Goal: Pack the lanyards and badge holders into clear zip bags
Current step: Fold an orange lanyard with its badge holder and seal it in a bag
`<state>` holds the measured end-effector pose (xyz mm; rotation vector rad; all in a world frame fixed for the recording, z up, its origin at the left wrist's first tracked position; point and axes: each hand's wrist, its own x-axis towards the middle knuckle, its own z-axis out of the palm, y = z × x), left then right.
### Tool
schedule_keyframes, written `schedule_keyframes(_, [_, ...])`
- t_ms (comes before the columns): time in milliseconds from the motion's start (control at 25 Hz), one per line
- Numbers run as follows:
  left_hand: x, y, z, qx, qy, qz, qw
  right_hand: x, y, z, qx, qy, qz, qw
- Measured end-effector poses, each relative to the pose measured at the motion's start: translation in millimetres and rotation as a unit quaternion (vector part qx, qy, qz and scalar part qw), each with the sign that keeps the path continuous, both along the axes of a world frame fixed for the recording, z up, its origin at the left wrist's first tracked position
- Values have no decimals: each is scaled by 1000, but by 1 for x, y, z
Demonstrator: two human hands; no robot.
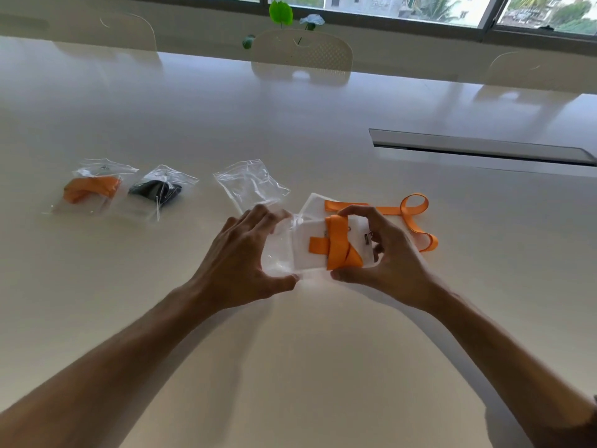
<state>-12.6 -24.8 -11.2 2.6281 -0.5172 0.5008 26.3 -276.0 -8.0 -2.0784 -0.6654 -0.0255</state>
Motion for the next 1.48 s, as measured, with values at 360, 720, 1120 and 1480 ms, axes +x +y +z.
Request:
schedule_keyframes(360, [-6,-18,-4,6,8,-36,999,-20,28,0,177,174,22,968])
schedule_keyframes(720, [-8,-21,-1,-5,-18,-8,1000,-24,36,7,179,174,-49,967])
schedule_keyframes(1120, [-15,-35,2,-53,-25,-10,998,-31,44,-5,178,157,9,971])
schedule_keyframes(1480, [-11,-24,10,-67,-5,25,997,-34,39,5,31,70,-9,997])
